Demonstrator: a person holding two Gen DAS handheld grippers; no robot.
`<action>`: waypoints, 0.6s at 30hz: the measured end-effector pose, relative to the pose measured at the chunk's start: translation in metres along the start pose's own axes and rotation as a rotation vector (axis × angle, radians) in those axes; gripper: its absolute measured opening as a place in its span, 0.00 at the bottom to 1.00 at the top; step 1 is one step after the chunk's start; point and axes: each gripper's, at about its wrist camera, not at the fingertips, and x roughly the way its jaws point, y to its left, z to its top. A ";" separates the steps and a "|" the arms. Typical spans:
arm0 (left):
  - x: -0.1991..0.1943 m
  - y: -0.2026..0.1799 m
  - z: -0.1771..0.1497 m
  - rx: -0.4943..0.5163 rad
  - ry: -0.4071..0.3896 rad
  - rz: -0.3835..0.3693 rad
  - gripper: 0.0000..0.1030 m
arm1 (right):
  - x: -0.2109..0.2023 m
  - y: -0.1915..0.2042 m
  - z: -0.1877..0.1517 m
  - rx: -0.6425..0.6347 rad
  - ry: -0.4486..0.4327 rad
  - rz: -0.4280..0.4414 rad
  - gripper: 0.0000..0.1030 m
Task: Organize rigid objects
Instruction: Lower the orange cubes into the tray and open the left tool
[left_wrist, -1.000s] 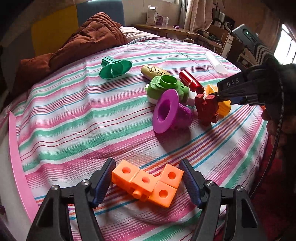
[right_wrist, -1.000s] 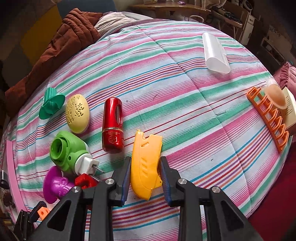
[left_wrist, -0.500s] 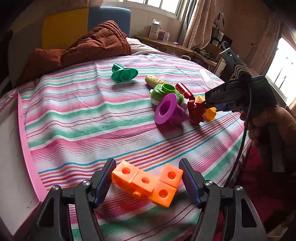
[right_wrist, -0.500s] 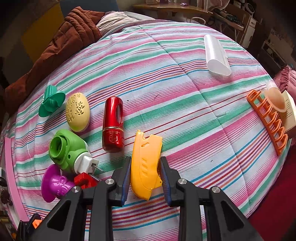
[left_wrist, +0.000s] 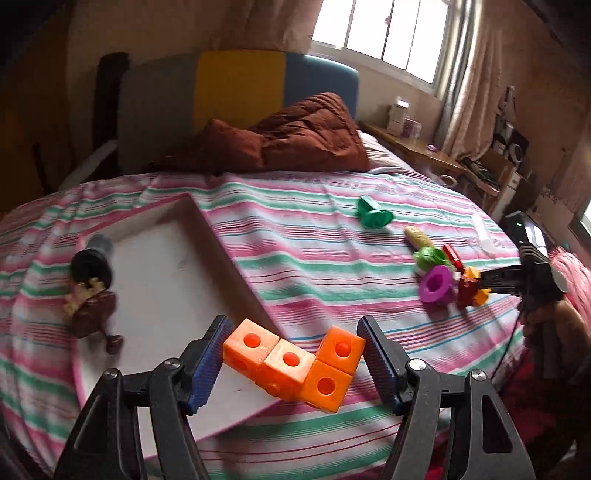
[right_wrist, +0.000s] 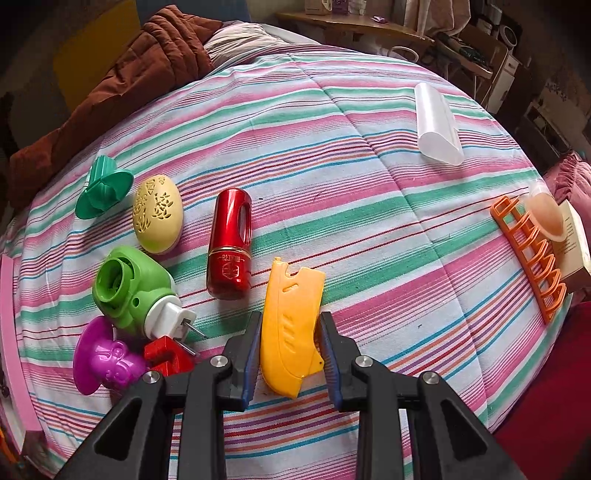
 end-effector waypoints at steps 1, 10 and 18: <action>-0.002 0.014 -0.003 -0.020 0.003 0.028 0.68 | 0.000 0.000 0.000 -0.001 0.000 -0.001 0.28; 0.017 0.094 -0.029 -0.078 0.084 0.200 0.69 | 0.000 0.006 -0.002 -0.031 -0.007 -0.021 0.28; 0.030 0.104 -0.030 0.009 0.052 0.304 0.70 | 0.000 0.006 -0.002 -0.041 -0.009 -0.028 0.28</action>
